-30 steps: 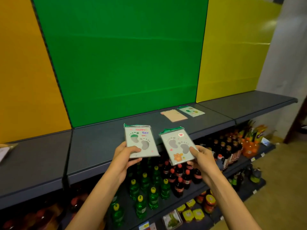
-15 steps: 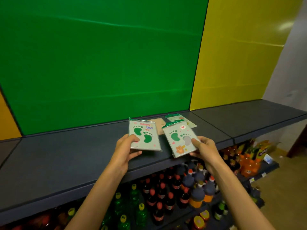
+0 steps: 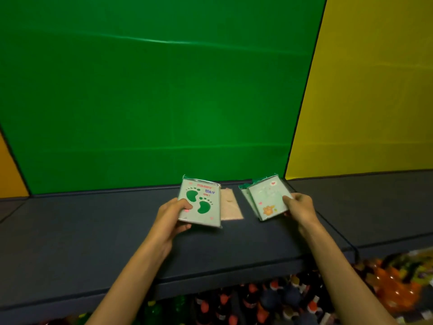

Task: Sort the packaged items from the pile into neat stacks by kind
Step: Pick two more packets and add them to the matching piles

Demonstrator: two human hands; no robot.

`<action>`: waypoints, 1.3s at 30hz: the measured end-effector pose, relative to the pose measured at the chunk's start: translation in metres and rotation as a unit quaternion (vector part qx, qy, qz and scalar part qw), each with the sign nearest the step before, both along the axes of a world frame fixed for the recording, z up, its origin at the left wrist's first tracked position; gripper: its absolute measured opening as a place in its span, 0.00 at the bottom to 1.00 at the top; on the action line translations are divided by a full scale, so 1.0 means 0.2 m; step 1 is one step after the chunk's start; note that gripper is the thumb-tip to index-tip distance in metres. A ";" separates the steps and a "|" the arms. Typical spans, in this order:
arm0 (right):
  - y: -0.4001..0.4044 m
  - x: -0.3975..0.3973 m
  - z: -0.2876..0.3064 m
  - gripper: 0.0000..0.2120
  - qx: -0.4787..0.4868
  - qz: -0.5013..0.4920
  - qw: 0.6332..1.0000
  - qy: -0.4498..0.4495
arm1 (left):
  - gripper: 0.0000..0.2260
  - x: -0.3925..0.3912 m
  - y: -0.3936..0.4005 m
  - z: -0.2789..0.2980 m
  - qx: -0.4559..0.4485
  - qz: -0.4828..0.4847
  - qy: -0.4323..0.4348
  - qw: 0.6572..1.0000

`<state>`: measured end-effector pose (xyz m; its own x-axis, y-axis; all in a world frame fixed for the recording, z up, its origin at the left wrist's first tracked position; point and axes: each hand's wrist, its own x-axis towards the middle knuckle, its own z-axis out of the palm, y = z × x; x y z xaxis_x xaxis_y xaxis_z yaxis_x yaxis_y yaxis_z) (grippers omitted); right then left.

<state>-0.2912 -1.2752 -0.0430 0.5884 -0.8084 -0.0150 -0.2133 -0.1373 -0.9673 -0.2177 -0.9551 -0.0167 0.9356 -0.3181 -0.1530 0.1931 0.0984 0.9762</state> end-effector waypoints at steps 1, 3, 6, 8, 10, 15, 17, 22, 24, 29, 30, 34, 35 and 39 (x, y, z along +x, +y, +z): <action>-0.04 0.03 -0.02 0.05 -0.009 0.006 1.000 0.012 | 0.11 0.00 -0.03 0.00 0.008 0.007 -0.002 1.000; -0.12 0.09 -0.06 0.04 -0.029 0.026 0.999 0.030 | 0.11 -0.01 -0.10 0.01 0.019 0.020 -0.004 1.000; -0.19 0.15 -0.11 0.06 -0.056 0.041 0.997 0.041 | 0.11 -0.02 -0.23 0.01 0.017 0.040 -0.005 0.999; -0.22 0.14 -0.11 0.08 -0.105 0.041 0.992 0.063 | 0.09 -0.03 -0.32 0.02 0.018 0.050 -0.005 0.999; -0.26 0.13 -0.13 0.10 -0.160 0.047 0.982 0.087 | 0.09 -0.04 -0.42 0.03 0.019 0.051 -0.003 0.999; -0.34 0.10 -0.16 0.16 -0.254 0.086 0.956 0.120 | 0.12 -0.05 -0.69 0.01 0.043 0.037 0.000 0.998; -0.39 0.08 -0.16 0.14 -0.281 0.113 0.945 0.123 | 0.11 -0.05 -0.80 0.01 0.042 0.022 0.008 0.999; -0.51 0.06 -0.09 0.09 -0.354 0.151 0.916 0.110 | 0.11 -0.04 -1.04 0.00 0.004 -0.002 0.052 0.999; -0.55 0.05 -0.06 0.08 -0.372 0.157 0.910 0.097 | 0.08 -0.05 -1.10 -0.01 -0.002 -0.006 0.052 0.999; -0.61 0.03 -0.02 0.08 -0.379 0.170 0.907 0.073 | 0.07 -0.03 -1.18 -0.10 0.059 -0.008 0.016 0.998; -0.62 0.03 -0.02 0.08 -0.380 0.172 0.906 0.068 | 0.06 -0.02 -1.18 -0.11 0.116 0.000 -0.014 0.993; -0.61 0.04 -0.01 0.08 -0.393 0.184 0.899 0.051 | 0.17 0.01 -1.18 -0.11 0.463 0.037 -0.191 0.865; -0.60 0.05 -0.01 0.08 -0.394 0.190 0.898 0.048 | 0.20 0.01 -1.18 -0.11 0.507 0.038 -0.213 0.835; -0.51 0.08 0.01 0.08 -0.401 0.214 0.890 0.034 | 0.25 -0.04 -1.13 -0.13 0.591 0.035 -0.297 0.749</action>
